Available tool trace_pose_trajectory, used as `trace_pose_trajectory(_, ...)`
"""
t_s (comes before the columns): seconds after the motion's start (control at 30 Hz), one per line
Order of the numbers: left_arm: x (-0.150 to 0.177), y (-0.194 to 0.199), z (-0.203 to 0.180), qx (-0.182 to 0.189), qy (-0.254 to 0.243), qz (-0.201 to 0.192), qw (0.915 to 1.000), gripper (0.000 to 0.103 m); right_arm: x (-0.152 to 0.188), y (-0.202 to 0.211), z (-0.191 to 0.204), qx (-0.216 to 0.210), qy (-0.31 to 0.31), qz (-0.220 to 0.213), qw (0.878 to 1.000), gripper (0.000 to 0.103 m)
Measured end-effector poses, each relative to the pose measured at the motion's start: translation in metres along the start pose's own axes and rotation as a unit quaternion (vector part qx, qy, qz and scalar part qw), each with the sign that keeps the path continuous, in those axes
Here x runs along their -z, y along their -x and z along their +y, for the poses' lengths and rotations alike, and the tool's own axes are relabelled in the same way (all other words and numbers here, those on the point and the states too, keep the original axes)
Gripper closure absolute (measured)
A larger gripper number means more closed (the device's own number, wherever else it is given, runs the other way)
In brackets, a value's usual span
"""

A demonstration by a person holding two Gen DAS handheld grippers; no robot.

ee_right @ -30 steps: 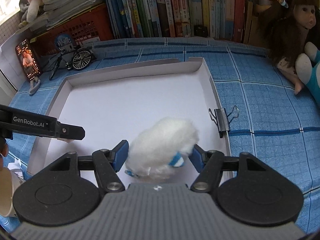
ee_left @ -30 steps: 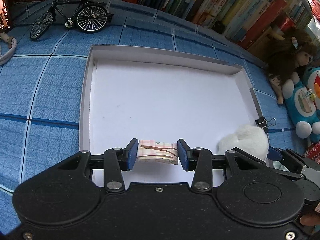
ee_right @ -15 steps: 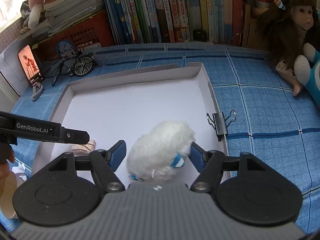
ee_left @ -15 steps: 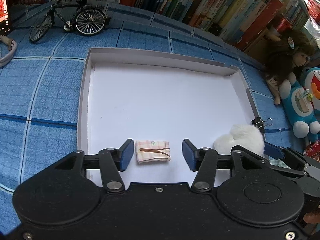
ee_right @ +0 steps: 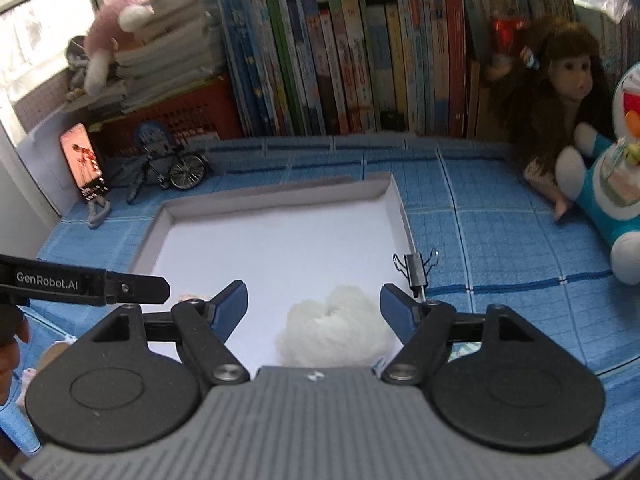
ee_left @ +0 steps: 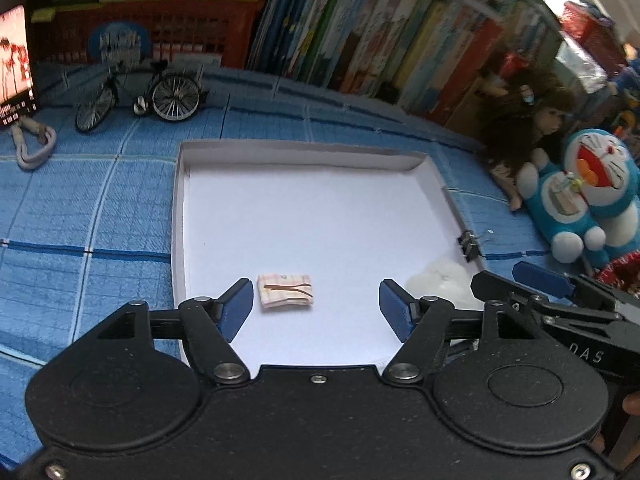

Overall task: Organize soft objects
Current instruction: 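Withdraw both open tools from the tray back over the table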

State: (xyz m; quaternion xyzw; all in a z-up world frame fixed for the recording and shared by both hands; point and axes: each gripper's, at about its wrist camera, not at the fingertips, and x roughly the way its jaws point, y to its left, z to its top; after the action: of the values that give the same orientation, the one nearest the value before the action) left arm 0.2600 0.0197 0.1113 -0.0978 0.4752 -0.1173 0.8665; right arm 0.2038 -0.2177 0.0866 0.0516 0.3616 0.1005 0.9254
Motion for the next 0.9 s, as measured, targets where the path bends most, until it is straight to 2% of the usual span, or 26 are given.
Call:
trace_pose_trajectory(0.47,0.062,0.077,-0.022,0.043,-0.055,-0.087,0.9938,0.031,0.035,0.082,0.020,-0.014,0.043,-0.094,0.995,0.012)
trace_pose_trajectory(0.83,0.128,0.113,-0.028,0.059,-0.084,-0.162,0.9815,0.029,0.080,0.117,0.018,-0.012,0.041,-0.142,0.989,0.005)
trace_pose_trajectory(0.9,0.140,0.117,-0.030,0.054,-0.090,-0.175,0.9790,0.025,0.089,0.120,0.020,-0.005,0.046,-0.150,0.988,0.002)
